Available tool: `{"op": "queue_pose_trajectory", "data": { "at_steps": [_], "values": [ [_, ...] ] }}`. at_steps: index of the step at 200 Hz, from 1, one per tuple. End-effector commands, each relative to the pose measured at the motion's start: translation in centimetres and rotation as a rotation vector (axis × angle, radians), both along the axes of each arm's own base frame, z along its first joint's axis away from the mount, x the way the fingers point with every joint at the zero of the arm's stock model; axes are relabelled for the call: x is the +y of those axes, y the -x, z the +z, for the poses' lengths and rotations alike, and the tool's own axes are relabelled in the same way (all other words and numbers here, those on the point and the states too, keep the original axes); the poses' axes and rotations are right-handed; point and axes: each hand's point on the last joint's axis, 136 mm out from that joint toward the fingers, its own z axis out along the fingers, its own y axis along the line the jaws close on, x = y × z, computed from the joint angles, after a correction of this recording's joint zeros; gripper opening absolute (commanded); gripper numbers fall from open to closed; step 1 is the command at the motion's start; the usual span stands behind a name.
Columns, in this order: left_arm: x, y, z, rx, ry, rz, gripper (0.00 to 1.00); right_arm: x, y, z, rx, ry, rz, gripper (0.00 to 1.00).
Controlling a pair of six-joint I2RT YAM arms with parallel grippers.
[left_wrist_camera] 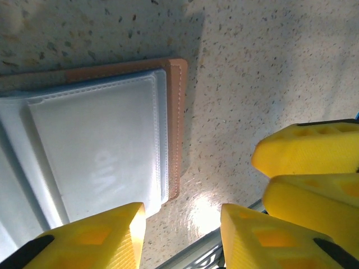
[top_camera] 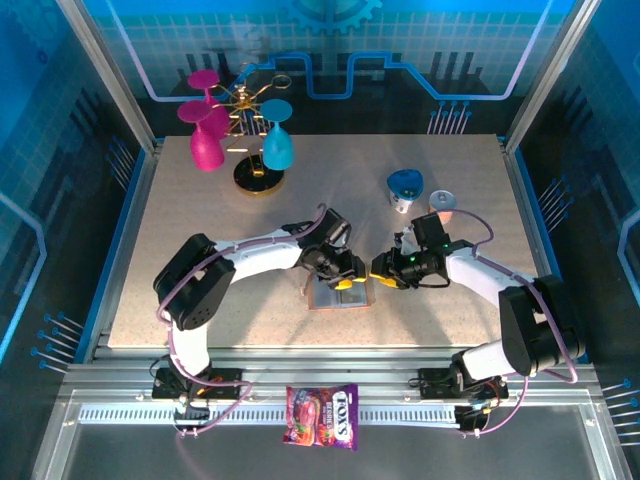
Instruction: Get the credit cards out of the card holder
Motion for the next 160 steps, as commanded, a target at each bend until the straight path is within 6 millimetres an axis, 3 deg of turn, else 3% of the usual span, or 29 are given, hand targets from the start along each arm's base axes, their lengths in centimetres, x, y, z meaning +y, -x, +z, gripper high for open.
{"op": "queue_pose_trajectory", "data": {
  "at_steps": [1, 69, 160],
  "values": [
    [0.0, 1.5, -1.7, 0.075, -0.013, 0.000, 0.41, 0.4, 0.1, 0.8, -0.013, -0.010, 0.021, 0.42],
    [1.5, 2.5, -3.9, 0.107, -0.098, -0.001, 0.41, 0.7, 0.4, 0.5, -0.006, -0.013, 0.021, 0.42],
    [2.8, 2.8, -3.8, 0.080, -0.132, 0.010, 0.37, 2.0, 0.6, -0.5, 0.016, -0.013, 0.053, 0.42]
  ]
}}
